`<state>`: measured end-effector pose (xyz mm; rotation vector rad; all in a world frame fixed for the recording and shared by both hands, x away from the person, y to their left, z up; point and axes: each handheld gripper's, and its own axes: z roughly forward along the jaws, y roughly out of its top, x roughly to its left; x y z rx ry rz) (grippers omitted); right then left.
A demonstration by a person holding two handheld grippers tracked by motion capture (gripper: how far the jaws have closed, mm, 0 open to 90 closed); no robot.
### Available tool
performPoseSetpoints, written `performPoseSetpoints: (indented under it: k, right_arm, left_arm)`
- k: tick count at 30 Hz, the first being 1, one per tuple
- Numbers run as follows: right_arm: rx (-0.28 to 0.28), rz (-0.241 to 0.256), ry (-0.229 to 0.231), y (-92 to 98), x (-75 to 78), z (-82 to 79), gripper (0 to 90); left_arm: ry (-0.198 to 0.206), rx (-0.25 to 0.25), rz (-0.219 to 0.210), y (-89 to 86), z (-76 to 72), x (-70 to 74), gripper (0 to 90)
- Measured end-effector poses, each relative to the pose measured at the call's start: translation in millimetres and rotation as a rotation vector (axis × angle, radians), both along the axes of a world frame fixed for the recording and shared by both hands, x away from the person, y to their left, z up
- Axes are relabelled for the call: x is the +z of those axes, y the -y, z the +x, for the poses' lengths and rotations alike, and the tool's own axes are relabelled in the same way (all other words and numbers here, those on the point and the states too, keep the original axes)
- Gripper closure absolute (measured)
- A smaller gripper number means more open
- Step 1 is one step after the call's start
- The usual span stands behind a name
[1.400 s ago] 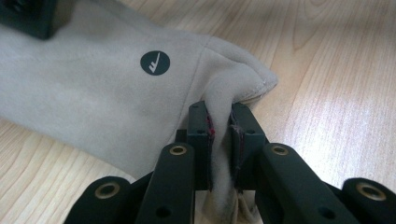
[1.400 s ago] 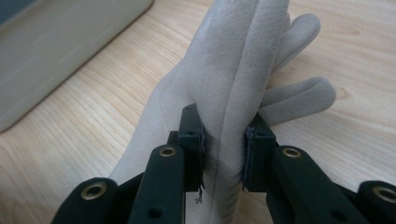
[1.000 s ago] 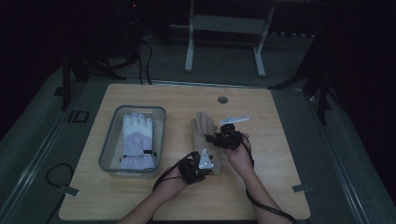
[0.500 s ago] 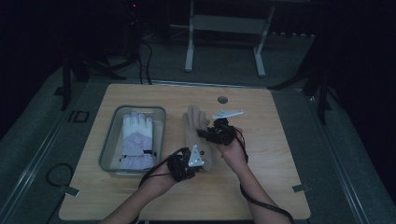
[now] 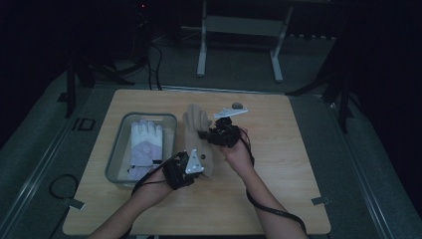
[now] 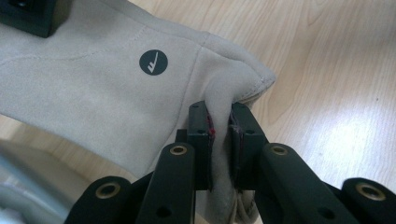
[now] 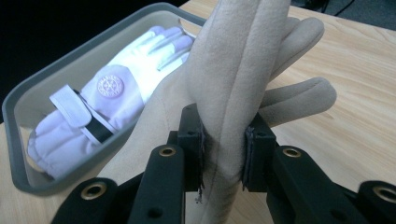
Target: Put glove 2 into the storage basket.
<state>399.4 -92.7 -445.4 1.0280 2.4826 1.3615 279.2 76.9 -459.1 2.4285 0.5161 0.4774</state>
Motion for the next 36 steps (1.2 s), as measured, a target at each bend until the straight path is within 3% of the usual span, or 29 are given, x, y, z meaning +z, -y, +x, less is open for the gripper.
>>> performPoseSetpoints:
  k: [14, 22, 25, 36]
  right_arm:
    - [0.055, 0.001, 0.0, -53.1, 5.8, 2.6, 73.4]
    - [0.083, 0.013, -0.015, -85.5, 2.8, 4.2, 73.4]
    - [0.108, 0.003, -0.018, -107.2, 1.2, 5.2, 73.3]
    - [0.153, 0.01, -0.036, -148.5, -0.8, 9.6, 73.3]
  left_arm:
    - [-0.025, 0.04, 0.017, -46.2, -4.0, 14.0, 80.9]
    - [-0.041, 0.078, 0.028, -75.4, -8.4, 15.5, 81.0]
    - [-0.05, 0.106, 0.023, -91.3, -10.2, 12.8, 80.9]
    - [-0.044, 0.161, 0.033, -124.6, -16.7, 15.3, 80.9]
